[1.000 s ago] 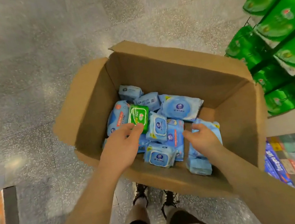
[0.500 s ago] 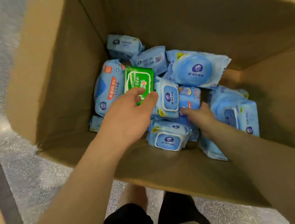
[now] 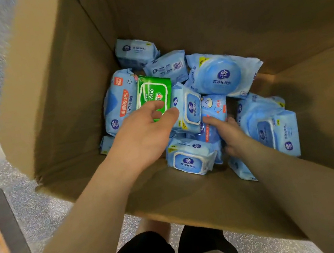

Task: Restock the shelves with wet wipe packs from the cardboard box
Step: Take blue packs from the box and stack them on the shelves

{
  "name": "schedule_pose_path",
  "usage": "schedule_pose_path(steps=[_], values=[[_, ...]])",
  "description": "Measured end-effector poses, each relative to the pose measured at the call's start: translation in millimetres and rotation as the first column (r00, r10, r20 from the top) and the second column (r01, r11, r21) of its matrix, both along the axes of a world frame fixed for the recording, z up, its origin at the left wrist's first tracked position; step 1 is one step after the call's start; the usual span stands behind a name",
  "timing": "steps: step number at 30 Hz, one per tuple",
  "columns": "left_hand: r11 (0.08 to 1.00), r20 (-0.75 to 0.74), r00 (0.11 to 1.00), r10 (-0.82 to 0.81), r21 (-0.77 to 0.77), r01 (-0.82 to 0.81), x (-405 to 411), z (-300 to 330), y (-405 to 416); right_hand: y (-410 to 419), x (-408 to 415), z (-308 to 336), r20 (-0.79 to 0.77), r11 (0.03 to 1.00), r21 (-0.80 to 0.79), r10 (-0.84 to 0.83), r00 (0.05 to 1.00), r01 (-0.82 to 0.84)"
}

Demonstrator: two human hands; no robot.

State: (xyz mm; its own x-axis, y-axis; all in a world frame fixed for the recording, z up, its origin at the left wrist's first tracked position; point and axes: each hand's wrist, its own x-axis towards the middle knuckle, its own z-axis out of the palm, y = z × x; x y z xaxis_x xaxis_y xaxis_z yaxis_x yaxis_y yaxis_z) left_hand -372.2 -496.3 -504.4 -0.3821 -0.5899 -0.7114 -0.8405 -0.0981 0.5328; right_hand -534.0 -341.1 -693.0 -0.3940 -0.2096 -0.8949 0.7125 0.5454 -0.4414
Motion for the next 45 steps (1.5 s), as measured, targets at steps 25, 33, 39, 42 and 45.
schedule_pose_path(steps=[25, 33, 39, 42, 45], values=[[0.826, -0.363, 0.93, 0.053, 0.539, 0.164, -73, 197, 97, 107, 7, 393, -0.013, 0.722, -0.549, -0.51, 0.86, 0.42], [0.408, -0.442, 0.884, 0.154, 0.843, 0.35, -96, 283, 201, 195, 8, 478, 0.005, 0.738, -0.57, -0.435, 0.9, 0.36], [0.423, -0.537, 0.84, -0.081, 0.744, 0.517, -133, 317, 285, 281, -4, 501, -0.122, 0.72, -0.594, -0.522, 0.844, 0.359], [0.533, -0.605, 0.78, -0.158, 0.613, 0.583, -159, 328, 346, 339, -11, 508, -0.093, 0.659, -0.646, -0.568, 0.818, 0.385], [0.471, -0.71, 0.659, -0.248, 0.506, 0.723, -183, 319, 408, 400, -21, 519, -0.071, 0.606, -0.679, -0.616, 0.784, 0.414]])
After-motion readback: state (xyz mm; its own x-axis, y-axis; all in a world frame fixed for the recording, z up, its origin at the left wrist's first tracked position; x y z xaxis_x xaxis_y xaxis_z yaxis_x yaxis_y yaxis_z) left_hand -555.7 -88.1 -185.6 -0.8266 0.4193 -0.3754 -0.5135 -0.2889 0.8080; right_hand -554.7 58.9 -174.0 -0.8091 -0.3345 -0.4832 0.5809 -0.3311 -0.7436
